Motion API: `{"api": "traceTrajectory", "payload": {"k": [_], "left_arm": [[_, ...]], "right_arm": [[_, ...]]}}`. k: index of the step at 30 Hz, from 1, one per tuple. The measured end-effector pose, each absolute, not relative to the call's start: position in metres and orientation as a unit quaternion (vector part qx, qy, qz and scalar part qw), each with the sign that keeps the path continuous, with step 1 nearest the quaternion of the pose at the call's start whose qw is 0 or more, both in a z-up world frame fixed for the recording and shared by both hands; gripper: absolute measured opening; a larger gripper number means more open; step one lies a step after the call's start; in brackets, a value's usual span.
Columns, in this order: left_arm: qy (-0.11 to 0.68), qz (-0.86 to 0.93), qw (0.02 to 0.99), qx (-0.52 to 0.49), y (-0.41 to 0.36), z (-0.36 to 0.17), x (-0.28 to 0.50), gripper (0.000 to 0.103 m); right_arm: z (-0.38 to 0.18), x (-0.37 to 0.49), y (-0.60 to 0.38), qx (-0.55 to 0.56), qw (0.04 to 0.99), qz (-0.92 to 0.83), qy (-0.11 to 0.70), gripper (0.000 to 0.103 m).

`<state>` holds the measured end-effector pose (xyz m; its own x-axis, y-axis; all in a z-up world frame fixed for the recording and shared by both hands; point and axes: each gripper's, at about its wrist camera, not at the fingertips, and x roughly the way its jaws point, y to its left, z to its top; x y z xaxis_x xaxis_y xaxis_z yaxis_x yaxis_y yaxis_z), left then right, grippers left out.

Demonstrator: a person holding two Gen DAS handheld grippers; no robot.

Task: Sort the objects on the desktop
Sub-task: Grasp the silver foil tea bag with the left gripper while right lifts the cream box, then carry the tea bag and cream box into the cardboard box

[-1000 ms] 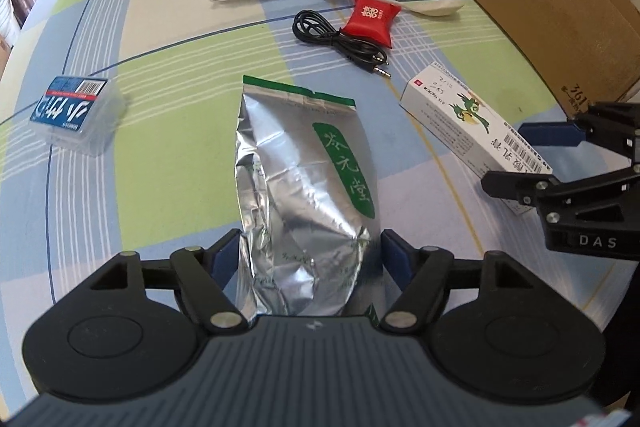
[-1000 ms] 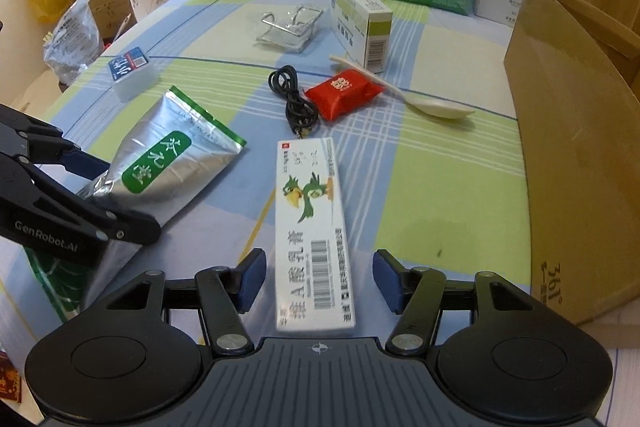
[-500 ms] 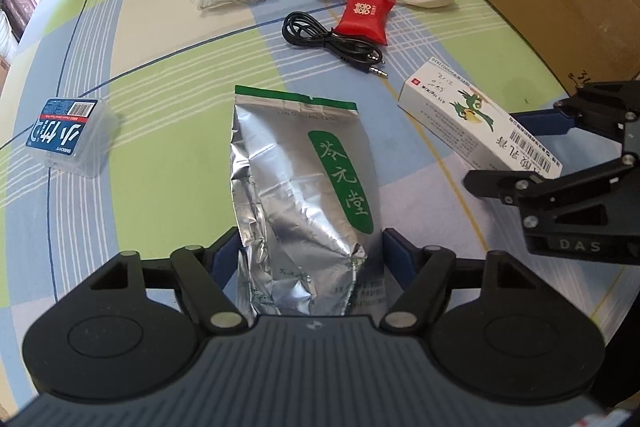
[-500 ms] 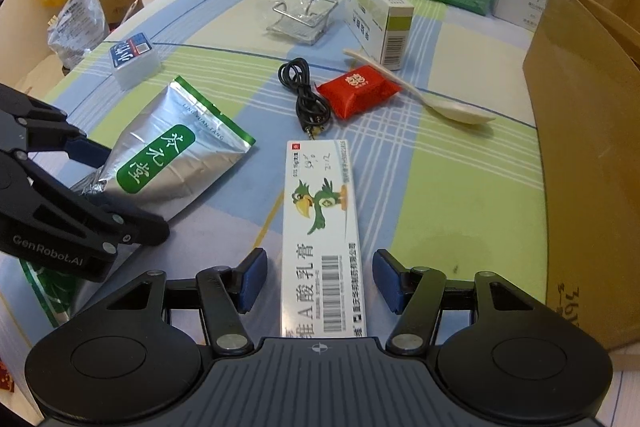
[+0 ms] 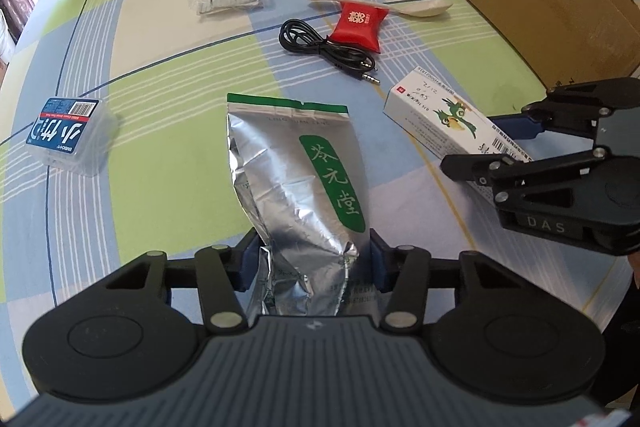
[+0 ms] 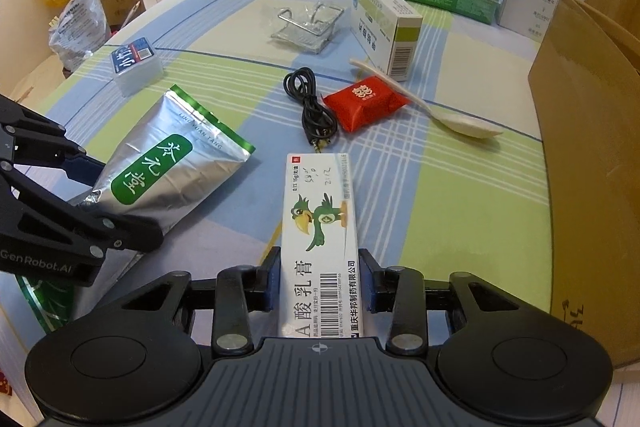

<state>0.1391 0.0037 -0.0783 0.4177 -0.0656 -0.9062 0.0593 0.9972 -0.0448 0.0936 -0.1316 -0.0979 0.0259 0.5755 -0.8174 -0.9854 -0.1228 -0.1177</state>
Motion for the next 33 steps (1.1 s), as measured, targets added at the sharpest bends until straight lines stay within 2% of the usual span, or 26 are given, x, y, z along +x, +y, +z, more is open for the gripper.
{"api": "traceTrajectory", "payload": {"k": [22, 33], "left_arm": [[0.525, -0.042, 0.850, 0.002, -0.024, -0.052, 0.135, 0.046], [0.509, -0.016, 0.861, -0.012, -0.045, -0.010, 0.113, 0.046]], "right_arm": [[-0.070, 0.106, -0.155, -0.319, 0.638, 0.644, 0.277, 0.036], [-0.020, 0.110, -0.188, -0.289, 0.663, 0.641, 0.258, 0.036]]}}
